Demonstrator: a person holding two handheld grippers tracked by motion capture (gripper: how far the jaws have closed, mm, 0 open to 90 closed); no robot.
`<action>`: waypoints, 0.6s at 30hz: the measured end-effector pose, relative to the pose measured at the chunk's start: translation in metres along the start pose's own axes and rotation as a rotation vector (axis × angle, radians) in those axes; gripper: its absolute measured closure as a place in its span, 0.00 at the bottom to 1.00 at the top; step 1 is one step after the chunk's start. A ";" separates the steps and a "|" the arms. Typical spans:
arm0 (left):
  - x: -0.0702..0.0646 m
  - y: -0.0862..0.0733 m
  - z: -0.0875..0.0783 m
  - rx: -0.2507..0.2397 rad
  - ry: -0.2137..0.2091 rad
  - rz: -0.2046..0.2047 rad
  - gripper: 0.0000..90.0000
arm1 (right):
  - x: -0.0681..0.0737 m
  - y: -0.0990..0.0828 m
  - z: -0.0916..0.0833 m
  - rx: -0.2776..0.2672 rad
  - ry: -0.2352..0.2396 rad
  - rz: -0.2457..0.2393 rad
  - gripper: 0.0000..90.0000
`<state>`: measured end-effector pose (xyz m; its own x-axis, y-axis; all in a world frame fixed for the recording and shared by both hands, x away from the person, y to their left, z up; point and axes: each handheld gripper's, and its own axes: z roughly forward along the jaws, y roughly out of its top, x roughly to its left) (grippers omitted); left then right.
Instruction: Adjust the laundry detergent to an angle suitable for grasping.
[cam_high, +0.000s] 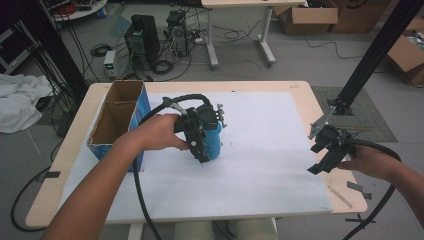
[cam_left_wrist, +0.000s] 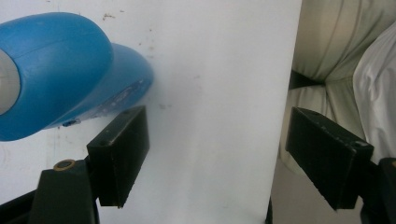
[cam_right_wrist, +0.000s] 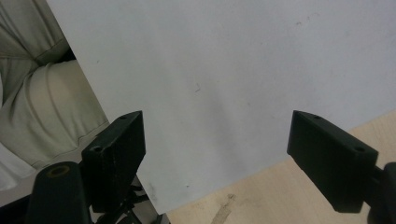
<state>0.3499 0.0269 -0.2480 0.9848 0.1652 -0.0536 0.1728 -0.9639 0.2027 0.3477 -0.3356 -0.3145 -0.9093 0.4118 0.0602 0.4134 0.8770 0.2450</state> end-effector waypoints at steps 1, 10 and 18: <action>0.000 0.000 0.000 0.001 -0.001 0.000 0.25 | 0.000 0.000 0.000 -0.002 0.000 0.002 0.21; 0.001 0.003 -0.002 0.017 0.002 0.005 0.25 | -0.001 -0.002 0.000 -0.001 0.001 0.004 0.21; -0.001 0.001 -0.006 0.008 0.011 -0.001 0.25 | 0.001 0.000 -0.001 -0.006 -0.008 -0.008 0.20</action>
<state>0.3492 0.0268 -0.2421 0.9847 0.1686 -0.0435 0.1739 -0.9652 0.1951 0.3468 -0.3354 -0.3135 -0.9122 0.4067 0.0501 0.4056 0.8789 0.2511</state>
